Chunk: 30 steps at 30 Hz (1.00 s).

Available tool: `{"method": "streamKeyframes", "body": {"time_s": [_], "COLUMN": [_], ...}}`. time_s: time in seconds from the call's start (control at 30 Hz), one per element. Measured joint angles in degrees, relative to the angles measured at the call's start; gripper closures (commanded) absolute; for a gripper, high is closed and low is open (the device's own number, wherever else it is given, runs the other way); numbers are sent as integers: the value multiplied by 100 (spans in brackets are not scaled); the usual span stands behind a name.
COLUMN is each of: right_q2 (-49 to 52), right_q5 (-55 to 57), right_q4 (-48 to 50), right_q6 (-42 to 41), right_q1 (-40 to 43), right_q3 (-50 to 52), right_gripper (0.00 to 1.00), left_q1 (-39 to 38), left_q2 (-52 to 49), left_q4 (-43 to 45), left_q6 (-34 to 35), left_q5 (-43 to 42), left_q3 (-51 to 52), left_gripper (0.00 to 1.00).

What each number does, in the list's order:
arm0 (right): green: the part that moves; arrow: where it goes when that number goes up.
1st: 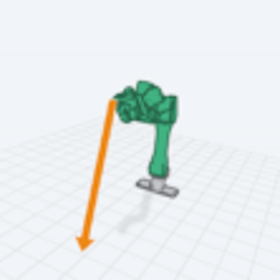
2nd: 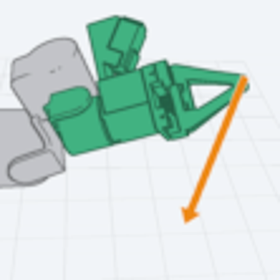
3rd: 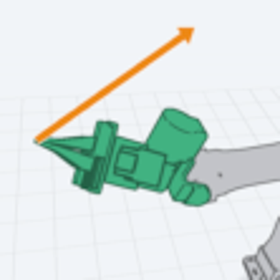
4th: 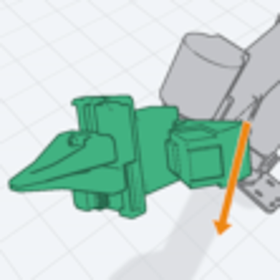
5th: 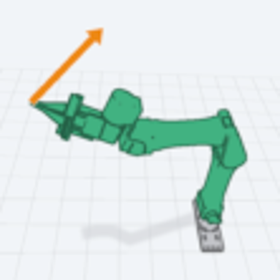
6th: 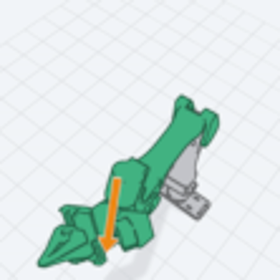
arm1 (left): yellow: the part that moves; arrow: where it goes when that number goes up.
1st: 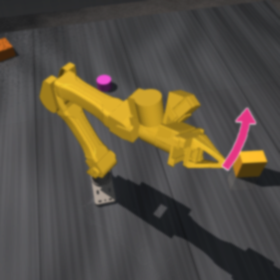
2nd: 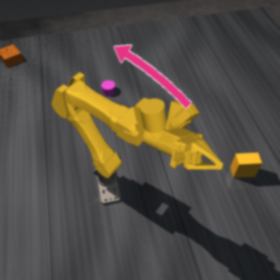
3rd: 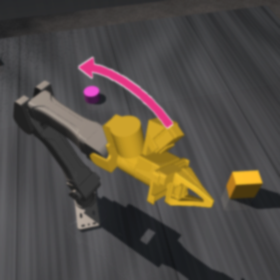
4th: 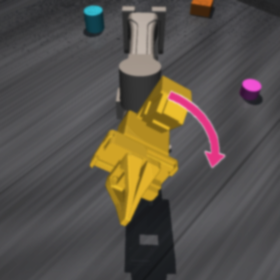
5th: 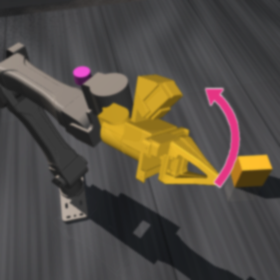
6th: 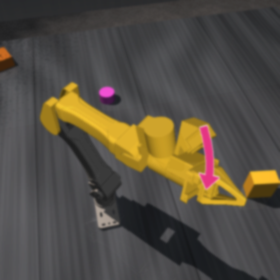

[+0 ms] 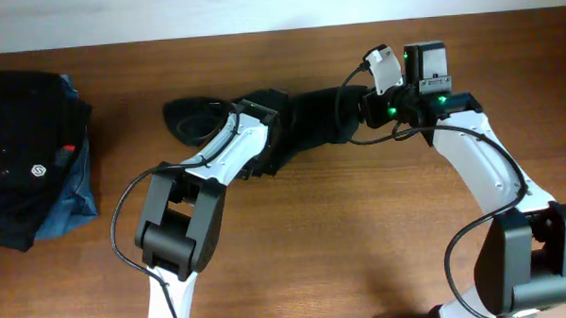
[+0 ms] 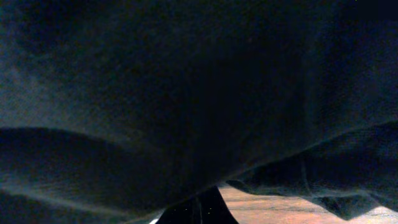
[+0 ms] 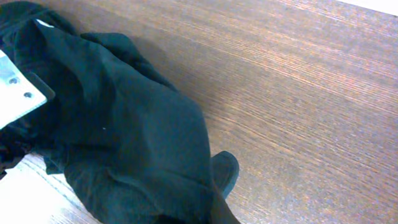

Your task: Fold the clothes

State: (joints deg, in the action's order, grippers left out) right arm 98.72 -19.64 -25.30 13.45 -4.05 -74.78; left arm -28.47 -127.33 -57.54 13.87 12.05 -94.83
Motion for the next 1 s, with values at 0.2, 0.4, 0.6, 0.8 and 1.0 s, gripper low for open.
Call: {"method": "streamKeyframes", "body": {"time_s": [0.2, 0.4, 0.6, 0.8, 1.0], "right_q2": [0, -15, -81, -85, -101], "right_q5": [0, 28, 179, 146, 151], "right_q4": [-70, -990, -1816, -3005, -4212], "right_q6": [4, 4, 4, 4, 2], "right_q1": [2, 22, 74, 212, 236], "right_q3": [-26, -883, -1803, -2903, -4142], "right_gripper": [96, 96, 96, 96, 96], "left_q1": [37, 459, 1325, 1884, 1880], "left_q2": [-131, -286, -267, -256, -251], "left_q4": [-566, -1661, -2597, -3248, -3593], "left_q6": [-7, -22, -22, -22, -127], "left_q5": [-76, -160, -177, -332, -463], "left_q3": [-308, -2385, -4907, -6253, -7073], "left_gripper": [100, 100, 100, 100, 100]}}
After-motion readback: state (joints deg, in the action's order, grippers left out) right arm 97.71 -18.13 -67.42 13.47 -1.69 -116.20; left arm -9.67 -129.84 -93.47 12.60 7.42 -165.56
